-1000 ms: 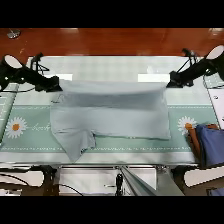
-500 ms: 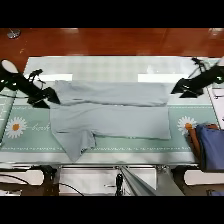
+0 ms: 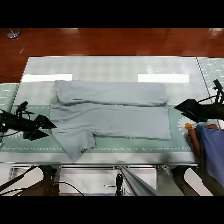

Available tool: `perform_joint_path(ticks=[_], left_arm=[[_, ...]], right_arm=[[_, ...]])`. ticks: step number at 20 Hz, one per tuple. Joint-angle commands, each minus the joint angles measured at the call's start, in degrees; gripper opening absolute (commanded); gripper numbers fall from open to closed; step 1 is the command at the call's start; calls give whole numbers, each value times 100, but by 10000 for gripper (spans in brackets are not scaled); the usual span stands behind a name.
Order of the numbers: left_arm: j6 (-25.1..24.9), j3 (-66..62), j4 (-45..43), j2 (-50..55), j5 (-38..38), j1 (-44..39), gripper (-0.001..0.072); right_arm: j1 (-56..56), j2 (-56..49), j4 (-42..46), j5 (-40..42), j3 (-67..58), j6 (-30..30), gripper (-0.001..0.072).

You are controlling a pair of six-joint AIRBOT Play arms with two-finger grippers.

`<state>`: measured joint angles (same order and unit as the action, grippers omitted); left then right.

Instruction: Fold the shirts.

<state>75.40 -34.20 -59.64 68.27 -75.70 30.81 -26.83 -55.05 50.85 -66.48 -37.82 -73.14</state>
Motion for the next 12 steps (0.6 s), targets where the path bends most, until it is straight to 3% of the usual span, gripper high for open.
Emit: perform_joint_path(ticks=[1,6,8,9,10,11,12], left_arm=[[-280,892,675,-328,490,267,703],[-1178,1534,1646,-326,879,-345,703],[-1370,1716,1696,-326,861,-837,700],[-1366,1700,1554,-326,796,-988,653],[-1366,1665,1556,-326,713,-999,380],[-1384,1585,1565,-332,592,-992,29],[-1384,1473,1572,-332,490,-973,21]], right_arm=[[-57,420,-721,186,737,256,622],[-61,420,-761,262,730,254,622],[-321,420,-378,260,614,175,622],[-590,420,7,229,514,52,622],[-852,420,463,120,448,-96,622],[-1095,420,940,-66,448,-286,622],[-1202,420,1482,-330,485,-562,622]])
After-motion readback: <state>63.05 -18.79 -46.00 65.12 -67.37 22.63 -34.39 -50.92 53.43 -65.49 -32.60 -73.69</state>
